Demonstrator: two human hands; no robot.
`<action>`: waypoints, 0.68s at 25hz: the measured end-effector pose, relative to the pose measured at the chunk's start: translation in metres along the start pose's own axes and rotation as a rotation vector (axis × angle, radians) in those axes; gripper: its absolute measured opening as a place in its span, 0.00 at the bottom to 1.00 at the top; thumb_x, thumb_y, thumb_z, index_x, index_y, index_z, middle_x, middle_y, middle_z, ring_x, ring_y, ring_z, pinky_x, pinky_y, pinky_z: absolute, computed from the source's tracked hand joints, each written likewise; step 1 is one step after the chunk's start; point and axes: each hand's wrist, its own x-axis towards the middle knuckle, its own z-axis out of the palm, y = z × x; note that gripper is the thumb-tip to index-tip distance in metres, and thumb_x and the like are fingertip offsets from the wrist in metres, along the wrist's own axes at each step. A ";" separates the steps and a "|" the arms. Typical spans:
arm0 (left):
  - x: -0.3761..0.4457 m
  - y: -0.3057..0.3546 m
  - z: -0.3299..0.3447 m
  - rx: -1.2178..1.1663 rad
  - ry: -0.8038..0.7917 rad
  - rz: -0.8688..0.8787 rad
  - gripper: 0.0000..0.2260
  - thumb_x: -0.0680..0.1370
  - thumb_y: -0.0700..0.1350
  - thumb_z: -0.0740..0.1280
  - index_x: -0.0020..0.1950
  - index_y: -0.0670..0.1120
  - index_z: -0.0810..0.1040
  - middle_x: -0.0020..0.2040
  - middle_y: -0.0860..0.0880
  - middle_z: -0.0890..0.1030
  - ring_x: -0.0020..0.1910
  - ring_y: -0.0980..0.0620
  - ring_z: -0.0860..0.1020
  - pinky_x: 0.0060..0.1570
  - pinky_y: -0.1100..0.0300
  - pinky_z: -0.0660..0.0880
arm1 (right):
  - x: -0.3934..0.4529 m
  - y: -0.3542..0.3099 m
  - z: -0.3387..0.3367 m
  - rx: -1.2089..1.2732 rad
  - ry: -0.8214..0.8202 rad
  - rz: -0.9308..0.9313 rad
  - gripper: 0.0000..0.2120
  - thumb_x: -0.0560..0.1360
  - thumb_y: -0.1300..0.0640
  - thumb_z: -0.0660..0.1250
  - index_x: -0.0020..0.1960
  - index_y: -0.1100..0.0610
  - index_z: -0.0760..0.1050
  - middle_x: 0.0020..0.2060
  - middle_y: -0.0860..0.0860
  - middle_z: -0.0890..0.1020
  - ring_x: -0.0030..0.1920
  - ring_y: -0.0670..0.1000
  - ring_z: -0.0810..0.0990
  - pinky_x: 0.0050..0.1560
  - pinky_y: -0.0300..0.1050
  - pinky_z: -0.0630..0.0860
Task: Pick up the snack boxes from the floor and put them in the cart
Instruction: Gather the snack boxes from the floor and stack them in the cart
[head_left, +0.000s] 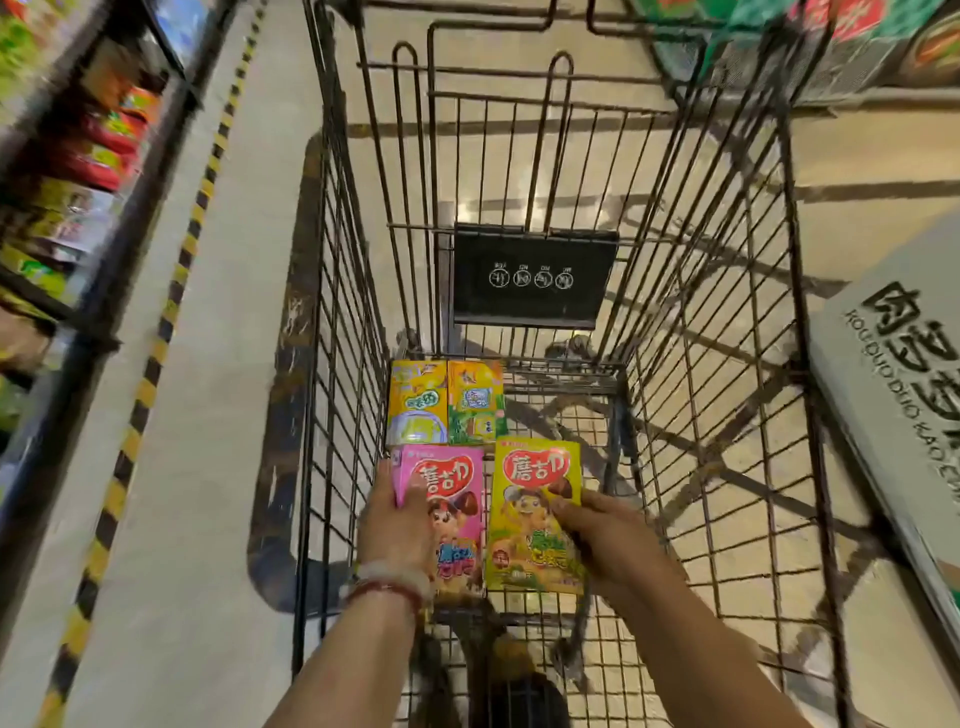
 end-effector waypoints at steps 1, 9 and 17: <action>0.017 -0.008 0.008 0.032 0.052 -0.014 0.14 0.80 0.49 0.60 0.65 0.56 0.73 0.55 0.46 0.81 0.51 0.42 0.80 0.53 0.43 0.77 | 0.023 0.006 0.003 -0.008 0.012 0.014 0.07 0.75 0.67 0.66 0.53 0.64 0.78 0.42 0.58 0.85 0.40 0.55 0.84 0.39 0.47 0.80; 0.096 -0.080 0.058 0.299 0.309 -0.033 0.20 0.78 0.48 0.64 0.68 0.42 0.68 0.58 0.35 0.78 0.54 0.36 0.77 0.51 0.50 0.71 | 0.131 0.073 0.013 -0.299 0.111 0.004 0.09 0.73 0.59 0.72 0.53 0.59 0.79 0.48 0.58 0.83 0.45 0.55 0.83 0.48 0.54 0.81; 0.089 -0.125 0.062 0.758 0.293 0.470 0.18 0.73 0.45 0.57 0.54 0.40 0.81 0.55 0.40 0.81 0.55 0.41 0.75 0.58 0.48 0.73 | 0.133 0.098 0.028 -1.136 0.304 -0.471 0.21 0.74 0.52 0.68 0.64 0.59 0.72 0.57 0.55 0.77 0.61 0.58 0.73 0.59 0.48 0.69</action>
